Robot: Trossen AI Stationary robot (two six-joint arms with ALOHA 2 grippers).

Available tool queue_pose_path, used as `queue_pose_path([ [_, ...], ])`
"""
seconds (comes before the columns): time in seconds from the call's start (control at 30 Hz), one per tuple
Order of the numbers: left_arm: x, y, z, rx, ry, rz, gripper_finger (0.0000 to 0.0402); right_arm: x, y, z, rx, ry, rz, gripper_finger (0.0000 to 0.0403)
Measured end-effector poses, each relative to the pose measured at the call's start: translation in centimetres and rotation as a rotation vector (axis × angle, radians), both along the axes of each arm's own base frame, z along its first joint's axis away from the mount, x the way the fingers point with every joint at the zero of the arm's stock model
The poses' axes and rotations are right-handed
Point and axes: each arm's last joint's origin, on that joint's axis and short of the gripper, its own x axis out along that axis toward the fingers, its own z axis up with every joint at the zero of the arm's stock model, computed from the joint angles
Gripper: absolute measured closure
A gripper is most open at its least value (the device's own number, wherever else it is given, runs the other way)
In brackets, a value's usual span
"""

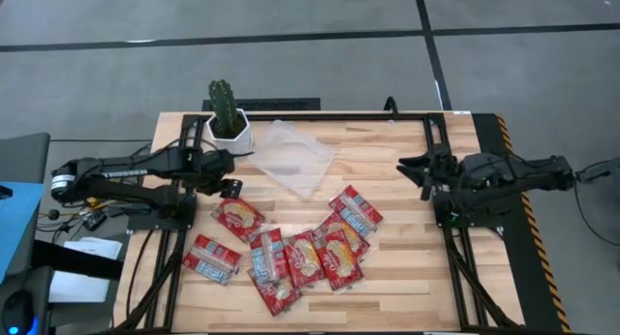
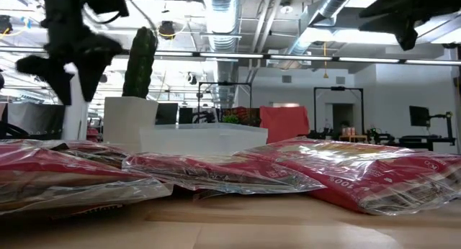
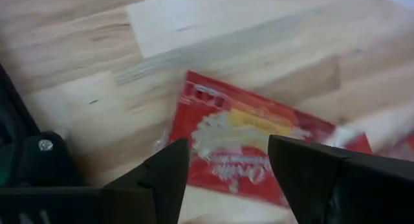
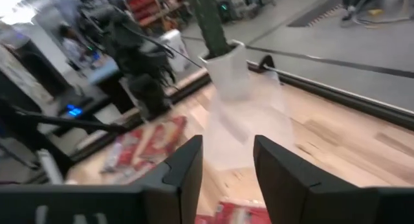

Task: Sort popcorn bags into baskets
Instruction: Put the red popcorn bag into the transparent bin

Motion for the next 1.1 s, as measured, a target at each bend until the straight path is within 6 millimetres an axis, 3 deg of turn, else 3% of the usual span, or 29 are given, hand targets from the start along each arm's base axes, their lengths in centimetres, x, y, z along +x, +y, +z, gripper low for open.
queue_pose_path([
  [0.2,-1.9,-0.3,-4.0,0.006,-0.017,0.039,0.0176,1.3,-0.3,-0.6,-0.008,0.075,-0.036,0.0194],
  [0.4,-2.2,-0.4,-7.5,0.001,-0.013,-0.01,0.0151,1.8,-0.5,-0.5,-0.005,0.063,-0.058,0.0175],
  [0.57,-2.1,-0.7,-9.6,-0.099,-0.067,-0.068,0.0154,1.7,-0.5,-0.4,-0.003,0.055,-0.056,0.0178],
  [0.77,-1.9,-1.0,-11.1,-0.167,-0.115,-0.099,0.0226,1.7,-0.5,-0.5,-0.004,0.058,-0.056,0.0185],
  [0.97,-2.0,-1.1,-12.0,-0.181,-0.142,-0.106,0.037,1.7,-0.5,-0.5,-0.006,0.062,-0.061,0.0186],
  [1.1,-1.9,-1.1,-12.1,-0.207,-0.161,-0.04,0.0394,1.7,-0.5,-0.5,-0.006,0.062,-0.062,0.019],
])
